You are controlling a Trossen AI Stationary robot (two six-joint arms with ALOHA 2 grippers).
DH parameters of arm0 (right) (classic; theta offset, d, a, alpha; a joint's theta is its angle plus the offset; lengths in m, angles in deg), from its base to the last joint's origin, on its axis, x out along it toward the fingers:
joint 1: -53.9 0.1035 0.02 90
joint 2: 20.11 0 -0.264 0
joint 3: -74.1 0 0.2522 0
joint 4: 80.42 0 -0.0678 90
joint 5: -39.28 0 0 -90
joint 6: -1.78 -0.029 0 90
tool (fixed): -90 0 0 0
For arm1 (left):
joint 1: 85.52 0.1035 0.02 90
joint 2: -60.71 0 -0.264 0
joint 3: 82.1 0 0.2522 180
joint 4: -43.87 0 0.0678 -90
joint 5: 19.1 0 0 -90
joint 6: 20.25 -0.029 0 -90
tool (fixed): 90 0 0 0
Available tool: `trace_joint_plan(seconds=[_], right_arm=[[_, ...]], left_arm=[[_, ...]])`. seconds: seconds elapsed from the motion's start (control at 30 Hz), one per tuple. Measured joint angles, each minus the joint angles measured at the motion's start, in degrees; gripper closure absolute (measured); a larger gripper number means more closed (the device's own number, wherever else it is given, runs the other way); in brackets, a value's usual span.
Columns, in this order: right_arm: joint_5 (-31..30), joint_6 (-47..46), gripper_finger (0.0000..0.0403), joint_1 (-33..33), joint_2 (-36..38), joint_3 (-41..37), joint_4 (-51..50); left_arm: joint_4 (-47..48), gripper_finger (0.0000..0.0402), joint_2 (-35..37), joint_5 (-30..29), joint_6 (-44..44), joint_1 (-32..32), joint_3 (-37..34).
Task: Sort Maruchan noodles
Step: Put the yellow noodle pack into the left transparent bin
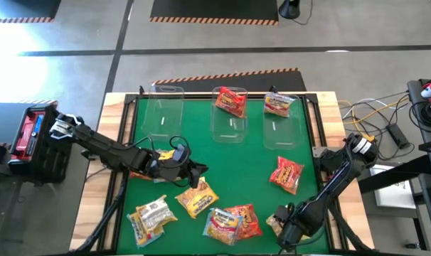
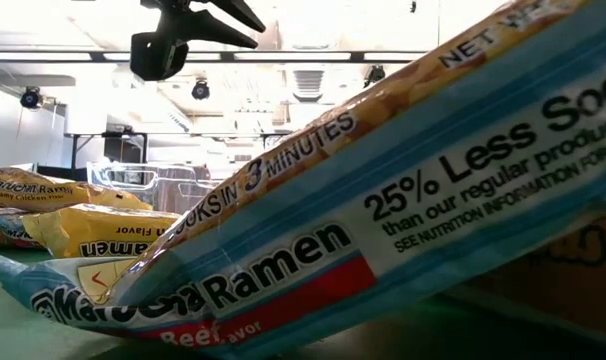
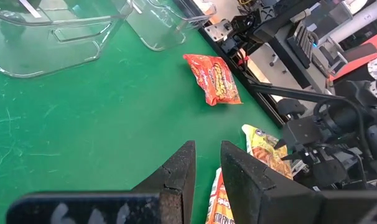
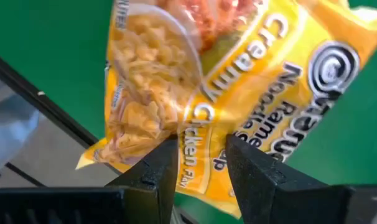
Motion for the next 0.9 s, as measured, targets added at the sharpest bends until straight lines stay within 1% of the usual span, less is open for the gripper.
trace_joint_plan(seconds=[0.1, 0.27, 0.43, 0.7, 0.9], right_arm=[[-0.4, 2.2, 0.0280, -0.2, 0.2, -2.1, 2.4], [-1.3, 8.7, 0.0280, -1.5, 0.3, -3.9, 2.6], [-6.3, 16.8, 0.0280, -4.5, 0.2, -4.1, 2.4], [-16.6, 28.0, 0.0280, -11.0, 0.1, -4.1, 2.4], [-20.2, 35.9, 0.0280, -17.6, 0.0, -4.2, 2.2]], left_arm=[[0.0, 0.0342, 0.0, 0.0, 0.3, 0.0, 0.0], [0.0, 0.0342, 0.0, 0.0, 0.4, 0.0, 0.0], [0.0, 0.0342, 0.0, -0.2, 0.4, 0.2, 0.0], [0.0, 0.0342, 0.0, -0.4, -0.4, 1.3, 0.0], [0.0, 0.0342, 0.0, -0.4, -3.3, 2.3, 0.0]])
